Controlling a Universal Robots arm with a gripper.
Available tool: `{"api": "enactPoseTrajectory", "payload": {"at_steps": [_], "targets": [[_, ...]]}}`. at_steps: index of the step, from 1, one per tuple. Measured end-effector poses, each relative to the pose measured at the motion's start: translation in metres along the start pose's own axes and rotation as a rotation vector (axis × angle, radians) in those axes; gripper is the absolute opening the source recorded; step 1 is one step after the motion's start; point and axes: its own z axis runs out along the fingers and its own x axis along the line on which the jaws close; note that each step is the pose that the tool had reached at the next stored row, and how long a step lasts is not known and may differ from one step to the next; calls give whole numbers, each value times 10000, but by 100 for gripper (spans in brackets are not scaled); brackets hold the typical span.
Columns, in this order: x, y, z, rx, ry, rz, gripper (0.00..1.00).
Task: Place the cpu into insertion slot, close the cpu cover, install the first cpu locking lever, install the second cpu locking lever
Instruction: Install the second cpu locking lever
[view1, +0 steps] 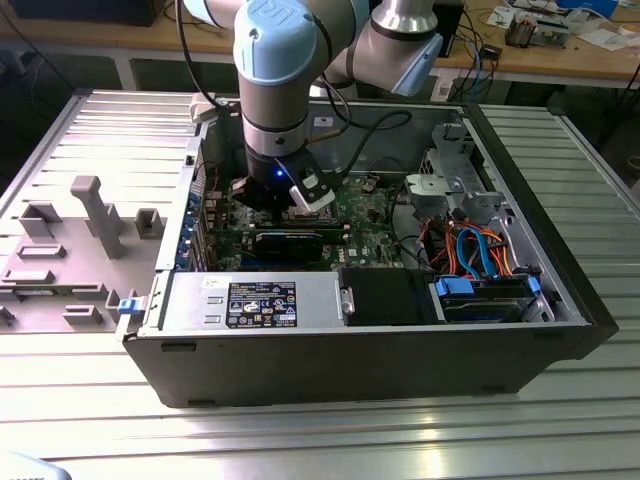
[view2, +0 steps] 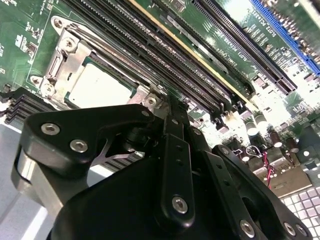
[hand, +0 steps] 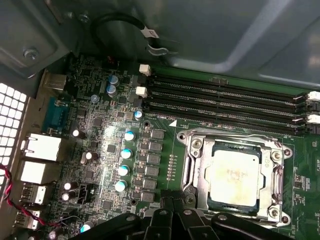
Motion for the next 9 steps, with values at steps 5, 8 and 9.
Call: {"api": "enactPoseTrajectory", "payload": {"at_steps": [5,8,9], "targets": [[-2,2,-9,29,2,-6,11],[-5,13,-62,107,16,-4,11],[-15,19,-71,127,20,-4,11]]}}
